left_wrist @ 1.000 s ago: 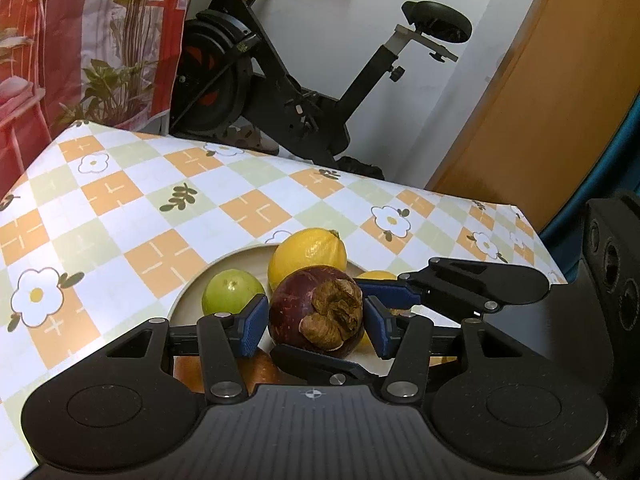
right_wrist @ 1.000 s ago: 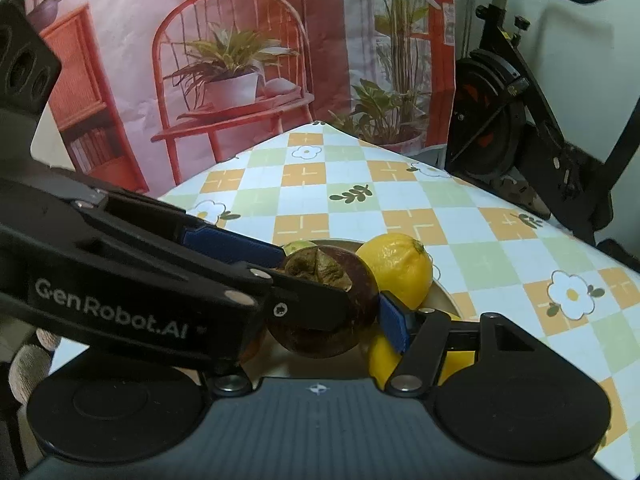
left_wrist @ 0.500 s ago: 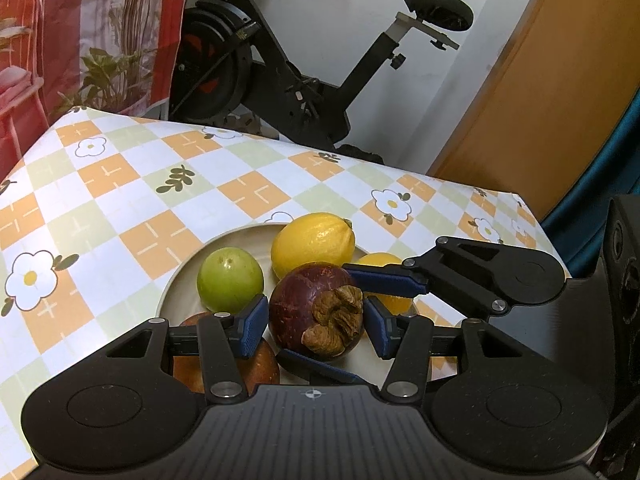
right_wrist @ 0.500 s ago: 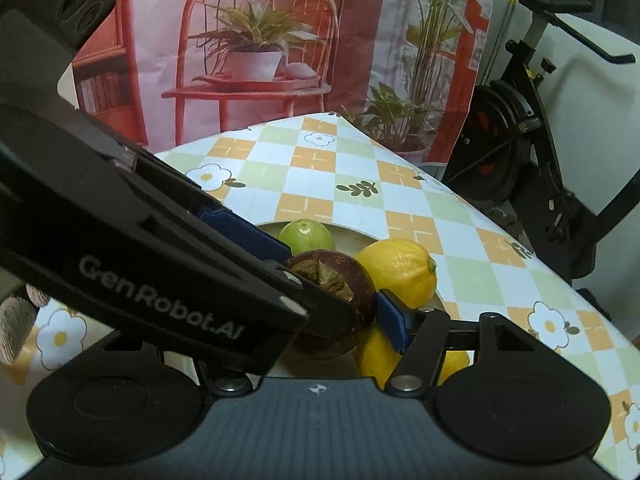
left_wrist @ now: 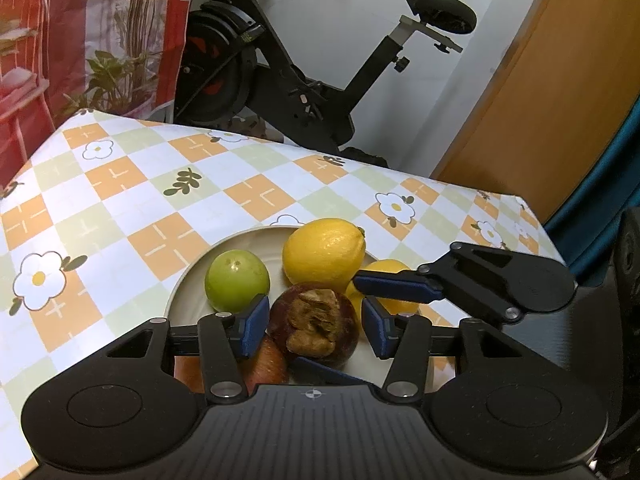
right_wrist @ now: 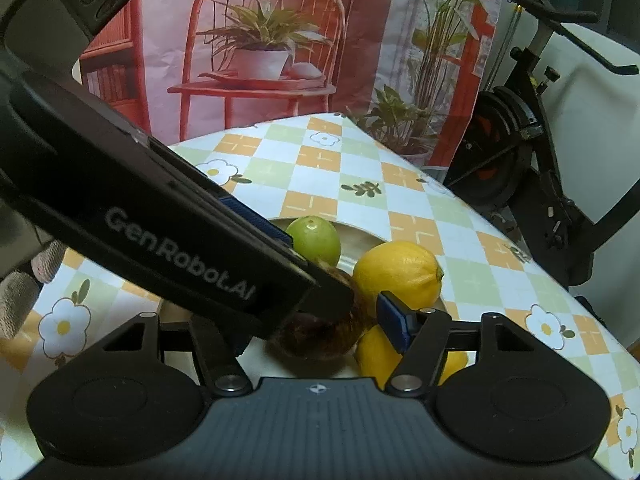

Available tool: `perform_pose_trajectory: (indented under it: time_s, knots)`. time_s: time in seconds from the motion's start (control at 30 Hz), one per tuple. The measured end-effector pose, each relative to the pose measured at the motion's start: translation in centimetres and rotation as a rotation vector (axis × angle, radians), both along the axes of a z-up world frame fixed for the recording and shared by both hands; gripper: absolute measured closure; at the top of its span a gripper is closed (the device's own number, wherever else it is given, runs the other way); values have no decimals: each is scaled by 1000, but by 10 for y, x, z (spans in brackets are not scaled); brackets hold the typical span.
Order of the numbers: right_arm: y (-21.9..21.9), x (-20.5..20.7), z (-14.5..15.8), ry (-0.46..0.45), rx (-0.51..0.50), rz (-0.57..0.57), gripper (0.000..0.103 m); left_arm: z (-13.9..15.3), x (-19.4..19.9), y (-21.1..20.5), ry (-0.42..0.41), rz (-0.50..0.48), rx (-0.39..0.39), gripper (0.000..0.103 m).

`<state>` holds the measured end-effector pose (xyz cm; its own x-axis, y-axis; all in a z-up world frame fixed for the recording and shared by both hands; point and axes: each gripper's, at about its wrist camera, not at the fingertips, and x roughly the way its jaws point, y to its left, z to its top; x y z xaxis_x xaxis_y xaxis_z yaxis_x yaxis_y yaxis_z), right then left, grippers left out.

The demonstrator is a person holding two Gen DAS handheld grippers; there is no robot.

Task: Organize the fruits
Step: 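Lower the mangosteen onto the plate and open the right gripper, then withdraw the right tool from the plate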

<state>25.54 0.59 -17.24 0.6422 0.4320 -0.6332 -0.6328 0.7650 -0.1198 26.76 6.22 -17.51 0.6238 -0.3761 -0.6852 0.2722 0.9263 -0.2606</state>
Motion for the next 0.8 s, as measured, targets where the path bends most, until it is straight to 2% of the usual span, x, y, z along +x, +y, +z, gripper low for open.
perform_pose_trajectory:
  time_s: [0.2,0.47,0.63,0.8]
  knots:
    - [-4,-5,3,-7,-10,3,37,1,-1,-1,-15,11,31,50]
    - [-21,-21,12,-28,20,-14,37,10,-10,3,-63,39,17,50]
    - [-43,-39,22,-48,94,-52,36,24,-23,-2,-107,40,19,50]
    - [-73,-62,29,-76,208,-141,36,35,-44,-14,-159,30,43,50]
